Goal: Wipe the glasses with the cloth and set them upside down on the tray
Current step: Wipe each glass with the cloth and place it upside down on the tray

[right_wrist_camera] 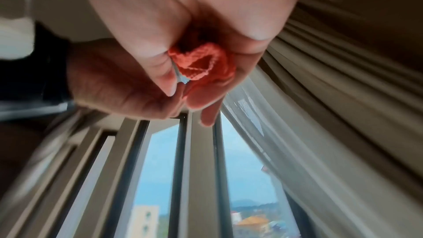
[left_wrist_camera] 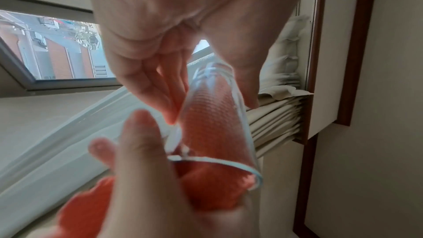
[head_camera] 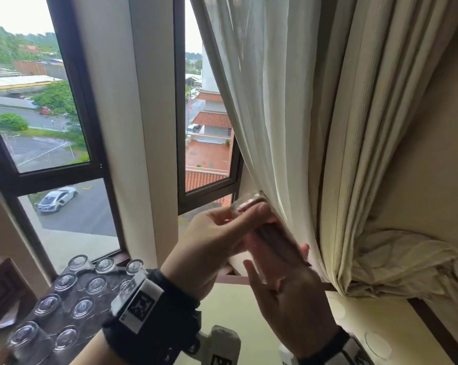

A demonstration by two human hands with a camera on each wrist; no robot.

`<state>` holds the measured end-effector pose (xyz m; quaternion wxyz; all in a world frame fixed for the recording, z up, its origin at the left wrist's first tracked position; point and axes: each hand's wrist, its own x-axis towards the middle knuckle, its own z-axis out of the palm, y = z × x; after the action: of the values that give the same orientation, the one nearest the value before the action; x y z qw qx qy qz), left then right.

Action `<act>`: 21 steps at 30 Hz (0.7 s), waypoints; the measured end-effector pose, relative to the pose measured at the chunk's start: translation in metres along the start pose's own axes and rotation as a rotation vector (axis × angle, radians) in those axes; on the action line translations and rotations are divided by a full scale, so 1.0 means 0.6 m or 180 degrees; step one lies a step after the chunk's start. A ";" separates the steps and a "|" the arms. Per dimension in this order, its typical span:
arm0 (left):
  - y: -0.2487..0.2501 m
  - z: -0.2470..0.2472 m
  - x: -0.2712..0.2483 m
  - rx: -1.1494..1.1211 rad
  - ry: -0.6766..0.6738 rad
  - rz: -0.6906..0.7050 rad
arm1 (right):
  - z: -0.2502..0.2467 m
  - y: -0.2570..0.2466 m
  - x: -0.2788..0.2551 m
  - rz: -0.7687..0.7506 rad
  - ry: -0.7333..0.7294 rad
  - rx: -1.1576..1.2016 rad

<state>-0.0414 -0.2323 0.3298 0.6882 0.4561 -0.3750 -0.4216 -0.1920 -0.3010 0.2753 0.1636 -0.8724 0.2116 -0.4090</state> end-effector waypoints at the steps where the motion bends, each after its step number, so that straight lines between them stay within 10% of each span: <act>1: -0.001 0.001 -0.001 -0.0033 -0.0092 0.0045 | -0.004 -0.008 0.002 0.0143 0.0099 0.0300; 5: -0.025 -0.022 0.003 -0.0734 -0.0816 0.0164 | -0.047 -0.038 0.013 0.1361 -0.0483 0.1480; 9: -0.049 -0.026 0.010 -0.0989 -0.0761 0.0259 | -0.057 -0.054 0.017 0.1389 -0.1005 0.2426; 16: -0.025 0.003 0.024 0.0540 0.0203 -0.0072 | -0.009 -0.015 0.003 0.0413 -0.0447 -0.0314; 21: -0.050 -0.026 0.015 -0.0875 -0.0850 0.0047 | -0.043 -0.063 0.008 0.1260 -0.1116 0.2460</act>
<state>-0.0310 -0.2426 0.2980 0.6912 0.2950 -0.4051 -0.5207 -0.2006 -0.2739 0.3113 0.5847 -0.7464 0.1753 -0.2652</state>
